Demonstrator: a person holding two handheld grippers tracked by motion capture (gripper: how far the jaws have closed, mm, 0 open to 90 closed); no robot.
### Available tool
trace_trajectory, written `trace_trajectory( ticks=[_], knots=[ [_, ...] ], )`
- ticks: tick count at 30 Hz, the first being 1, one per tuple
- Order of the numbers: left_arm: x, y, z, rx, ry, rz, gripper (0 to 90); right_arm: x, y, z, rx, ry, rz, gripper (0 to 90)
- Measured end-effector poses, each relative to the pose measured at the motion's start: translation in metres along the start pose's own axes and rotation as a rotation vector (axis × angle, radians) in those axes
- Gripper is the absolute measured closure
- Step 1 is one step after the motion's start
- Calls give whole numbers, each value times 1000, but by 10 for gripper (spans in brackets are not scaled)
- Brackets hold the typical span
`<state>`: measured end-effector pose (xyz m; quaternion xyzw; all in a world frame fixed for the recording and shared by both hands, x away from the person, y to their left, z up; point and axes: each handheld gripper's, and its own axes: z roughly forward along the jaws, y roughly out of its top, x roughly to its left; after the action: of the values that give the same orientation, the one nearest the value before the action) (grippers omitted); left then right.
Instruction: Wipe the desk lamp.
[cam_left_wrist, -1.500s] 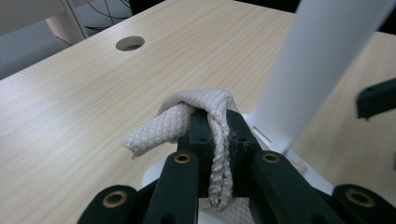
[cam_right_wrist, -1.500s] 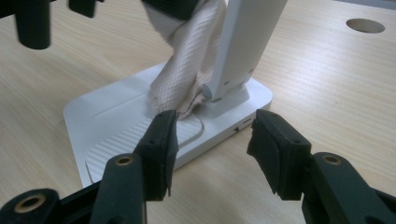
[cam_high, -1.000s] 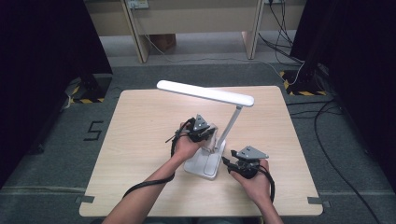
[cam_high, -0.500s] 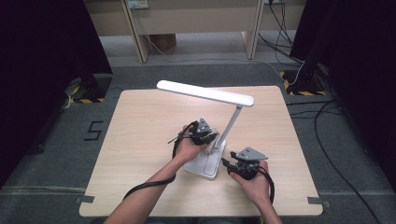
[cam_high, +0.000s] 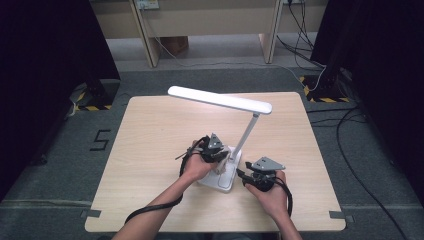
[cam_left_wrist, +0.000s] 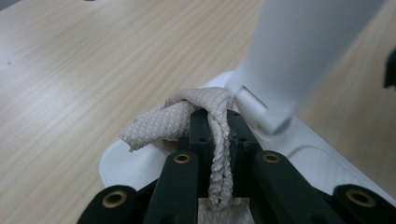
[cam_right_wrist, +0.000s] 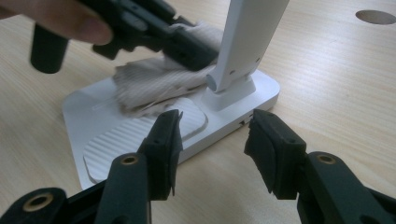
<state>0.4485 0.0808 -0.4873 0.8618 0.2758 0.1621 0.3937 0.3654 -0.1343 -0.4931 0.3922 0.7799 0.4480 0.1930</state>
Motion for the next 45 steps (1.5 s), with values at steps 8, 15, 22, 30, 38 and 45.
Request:
trace_trajectory(
  ticks=[8,15,22,30,38,45],
  knots=[
    [-15,-8,-16,44,-15,23,831,-1,0,0,-3,-5,-2,531],
    [-28,-20,-35,72,-39,37,830,1,1,-1,-1,-8,0,531],
    [-40,-30,-55,106,-94,10,830,3,0,1,6,-6,-5,529],
    [-29,-30,-86,58,-68,-26,829,3,1,0,0,-8,-2,528],
    [21,-6,-64,-92,70,-75,824,2,3,0,-7,-7,-3,528],
    [43,6,-22,-106,152,-50,820,1,0,-1,-4,-6,2,528]
  ],
)
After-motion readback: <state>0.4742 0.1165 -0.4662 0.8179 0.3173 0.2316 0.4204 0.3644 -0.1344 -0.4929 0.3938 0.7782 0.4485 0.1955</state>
